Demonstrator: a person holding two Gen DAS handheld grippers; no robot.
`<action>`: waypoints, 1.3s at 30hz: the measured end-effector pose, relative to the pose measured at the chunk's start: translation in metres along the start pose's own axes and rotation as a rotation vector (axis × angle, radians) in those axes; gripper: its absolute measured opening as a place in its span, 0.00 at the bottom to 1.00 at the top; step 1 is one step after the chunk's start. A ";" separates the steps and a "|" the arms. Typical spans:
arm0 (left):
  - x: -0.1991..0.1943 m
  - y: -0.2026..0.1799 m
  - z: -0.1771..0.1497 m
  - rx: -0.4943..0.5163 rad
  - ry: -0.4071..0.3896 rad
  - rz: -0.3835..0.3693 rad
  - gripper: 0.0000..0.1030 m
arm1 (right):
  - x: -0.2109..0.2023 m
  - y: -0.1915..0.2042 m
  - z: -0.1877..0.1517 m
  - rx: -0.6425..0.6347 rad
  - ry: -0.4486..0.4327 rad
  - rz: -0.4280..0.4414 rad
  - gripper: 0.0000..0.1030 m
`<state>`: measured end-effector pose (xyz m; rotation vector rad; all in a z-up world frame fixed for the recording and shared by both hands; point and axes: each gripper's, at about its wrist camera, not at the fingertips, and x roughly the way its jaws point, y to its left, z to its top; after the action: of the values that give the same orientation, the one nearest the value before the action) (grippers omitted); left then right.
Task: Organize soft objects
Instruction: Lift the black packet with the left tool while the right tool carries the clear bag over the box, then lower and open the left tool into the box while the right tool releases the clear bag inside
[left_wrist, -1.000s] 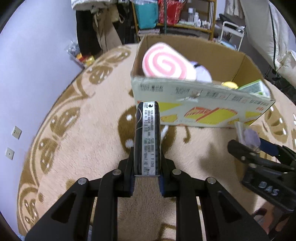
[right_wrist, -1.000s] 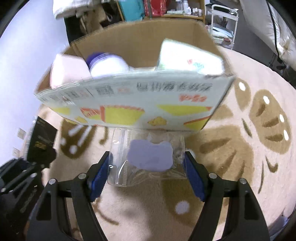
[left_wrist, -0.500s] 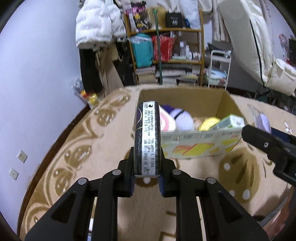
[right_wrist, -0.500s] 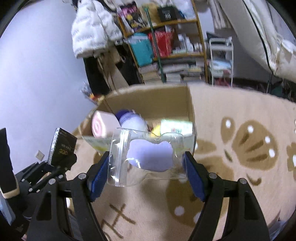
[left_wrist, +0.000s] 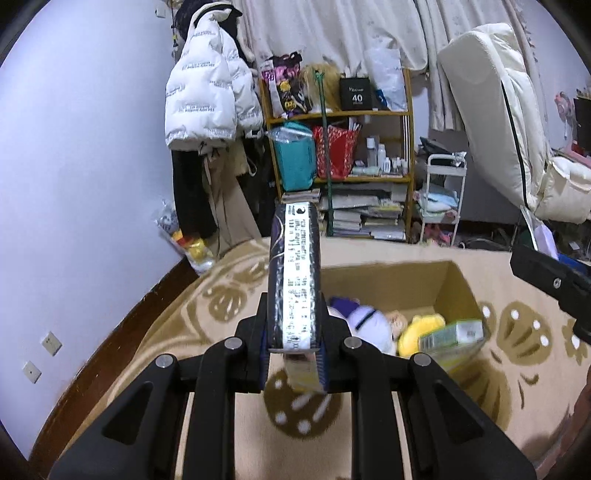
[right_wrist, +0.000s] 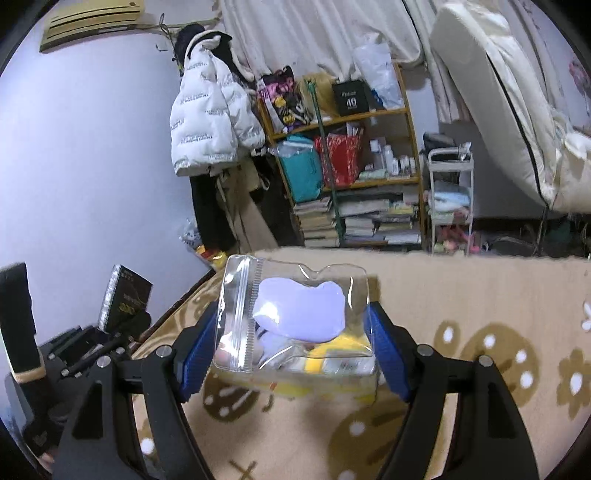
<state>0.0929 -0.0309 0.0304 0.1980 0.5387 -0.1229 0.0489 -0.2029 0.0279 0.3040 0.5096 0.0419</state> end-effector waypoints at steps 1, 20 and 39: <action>0.001 -0.001 0.005 0.002 -0.007 -0.002 0.18 | 0.002 -0.001 0.004 -0.008 -0.007 -0.005 0.79; 0.043 -0.015 0.044 0.023 -0.067 -0.057 0.18 | 0.043 -0.013 0.032 -0.056 -0.041 0.015 0.79; 0.104 -0.041 0.005 0.054 0.067 -0.128 0.20 | 0.096 -0.034 -0.011 -0.038 0.098 0.032 0.79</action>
<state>0.1770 -0.0786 -0.0259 0.2204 0.6150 -0.2561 0.1259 -0.2218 -0.0365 0.2743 0.6003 0.0977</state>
